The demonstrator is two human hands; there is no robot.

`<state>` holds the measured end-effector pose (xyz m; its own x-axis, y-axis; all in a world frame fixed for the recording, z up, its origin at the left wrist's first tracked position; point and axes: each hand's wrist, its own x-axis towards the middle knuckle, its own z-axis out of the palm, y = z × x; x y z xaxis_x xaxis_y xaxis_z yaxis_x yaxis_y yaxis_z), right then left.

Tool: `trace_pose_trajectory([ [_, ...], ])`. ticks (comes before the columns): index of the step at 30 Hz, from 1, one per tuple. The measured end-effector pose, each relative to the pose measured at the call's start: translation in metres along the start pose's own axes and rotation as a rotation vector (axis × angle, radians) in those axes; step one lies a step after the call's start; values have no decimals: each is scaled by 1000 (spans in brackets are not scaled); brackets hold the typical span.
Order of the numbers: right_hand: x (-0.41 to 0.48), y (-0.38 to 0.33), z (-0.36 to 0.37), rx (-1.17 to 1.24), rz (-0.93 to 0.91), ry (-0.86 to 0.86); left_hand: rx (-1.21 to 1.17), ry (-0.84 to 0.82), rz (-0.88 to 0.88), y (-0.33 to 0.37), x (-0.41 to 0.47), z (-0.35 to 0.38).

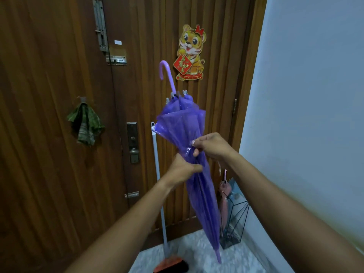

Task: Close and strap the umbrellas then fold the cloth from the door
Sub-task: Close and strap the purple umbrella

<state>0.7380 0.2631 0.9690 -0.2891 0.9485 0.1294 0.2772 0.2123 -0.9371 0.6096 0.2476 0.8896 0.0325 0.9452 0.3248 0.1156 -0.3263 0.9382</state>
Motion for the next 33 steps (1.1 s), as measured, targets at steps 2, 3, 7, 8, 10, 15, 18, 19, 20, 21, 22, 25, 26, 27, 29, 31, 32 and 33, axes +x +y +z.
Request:
trace_pose_trajectory([
  [2,-4,-10,4,15,49,-99,-29,234,8,-1,4,12],
  [3,-6,-14,5,28,64,-143,-47,344,-23,2,6,16],
  [7,-9,-21,-8,-23,-55,-75,-161,572,-149,3,16,3],
  [8,-8,-20,-17,-39,-82,-28,-188,582,-185,7,16,-4],
  [10,-7,-13,-39,-89,-95,36,-273,536,-246,11,13,-22],
  [15,-6,11,-55,-199,-81,47,-726,112,-268,17,4,-53],
  [18,-6,19,-46,-114,-78,54,-831,-56,-214,19,2,-57],
  [19,-5,21,-43,-84,-87,47,-837,-113,-208,18,2,-58],
  [20,-5,22,-40,-82,-95,27,-837,-160,-202,17,1,-58],
  [21,-5,21,-37,-99,-98,-9,-830,-191,-198,17,0,-57],
  [22,-6,20,-32,-118,-94,-49,-815,-203,-201,18,0,-56],
  [25,-6,16,-20,-76,-83,-121,-741,-134,-235,21,-1,-50],
  [26,-6,14,-17,-52,-73,-141,-748,-121,-253,22,0,-49],
  [27,-7,13,-13,-16,-53,-167,-770,-126,-270,22,0,-49],
  [29,-6,12,-5,53,-2,-212,-782,-167,-288,24,-2,-48],
  [31,-5,9,3,78,17,-181,-722,-200,-293,26,-5,-47],
  [32,-4,8,6,89,11,-148,-694,-226,-287,27,-6,-47],
  [33,-2,8,9,112,5,-124,-663,-248,-280,28,-6,-46],
])
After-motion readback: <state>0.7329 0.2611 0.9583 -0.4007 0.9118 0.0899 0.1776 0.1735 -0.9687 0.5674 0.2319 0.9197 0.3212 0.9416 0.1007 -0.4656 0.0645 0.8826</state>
